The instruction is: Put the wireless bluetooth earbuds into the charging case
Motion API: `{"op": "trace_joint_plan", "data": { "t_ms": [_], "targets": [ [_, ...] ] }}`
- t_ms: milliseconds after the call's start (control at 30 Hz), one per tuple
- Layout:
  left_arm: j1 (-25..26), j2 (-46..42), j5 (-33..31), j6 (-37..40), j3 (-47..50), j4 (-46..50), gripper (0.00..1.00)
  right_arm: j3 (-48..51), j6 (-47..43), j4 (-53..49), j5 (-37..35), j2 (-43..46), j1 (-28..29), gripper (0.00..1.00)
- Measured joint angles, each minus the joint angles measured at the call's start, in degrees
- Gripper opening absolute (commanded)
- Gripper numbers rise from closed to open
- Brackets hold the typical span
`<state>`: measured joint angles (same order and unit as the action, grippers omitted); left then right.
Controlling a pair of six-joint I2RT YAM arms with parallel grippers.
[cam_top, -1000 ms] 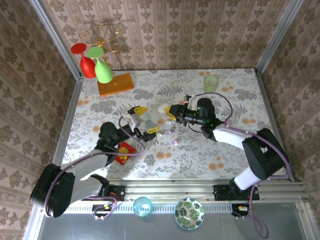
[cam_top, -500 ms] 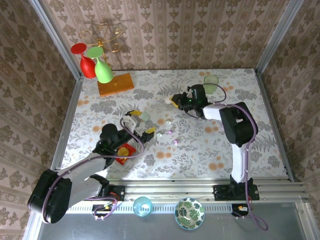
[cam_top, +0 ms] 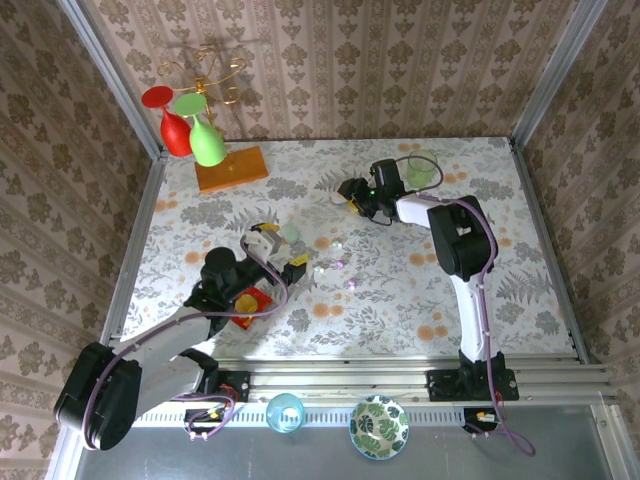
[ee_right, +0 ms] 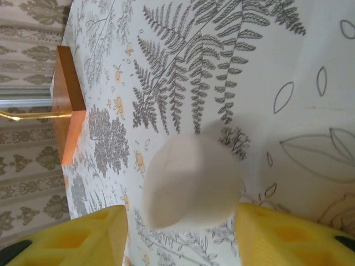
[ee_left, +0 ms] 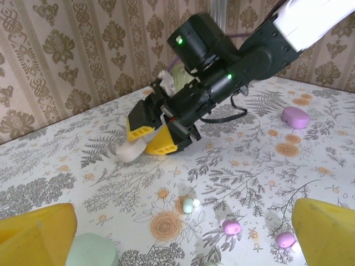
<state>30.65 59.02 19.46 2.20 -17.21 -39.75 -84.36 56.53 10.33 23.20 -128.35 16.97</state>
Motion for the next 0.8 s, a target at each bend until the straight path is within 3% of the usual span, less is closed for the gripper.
{"op": "trace_joint_plan", "data": {
  "t_ms": [167,433,600,800],
  "targets": [
    [0.0,0.2,-1.1,0.0,0.0,1.7,1.00,9.5,-7.1,-6.2,-9.2,11.1,-0.3,0.78],
    [2.0,4.0,2.8,1.0,-1.4,1.5,1.00,26.4,-19.5,-18.2,-32.1,36.5,-1.2,0.96],
    [2.7,6.5,4.5,1.3,-2.4,-0.8,1.00,31.7,-23.0,-26.1,-40.0,44.6,-5.8,0.94],
    [2.7,7.8,5.4,1.3,-2.8,-2.3,1.00,33.2,-24.3,-32.9,-40.9,45.0,-13.4,0.89]
  ]
}}
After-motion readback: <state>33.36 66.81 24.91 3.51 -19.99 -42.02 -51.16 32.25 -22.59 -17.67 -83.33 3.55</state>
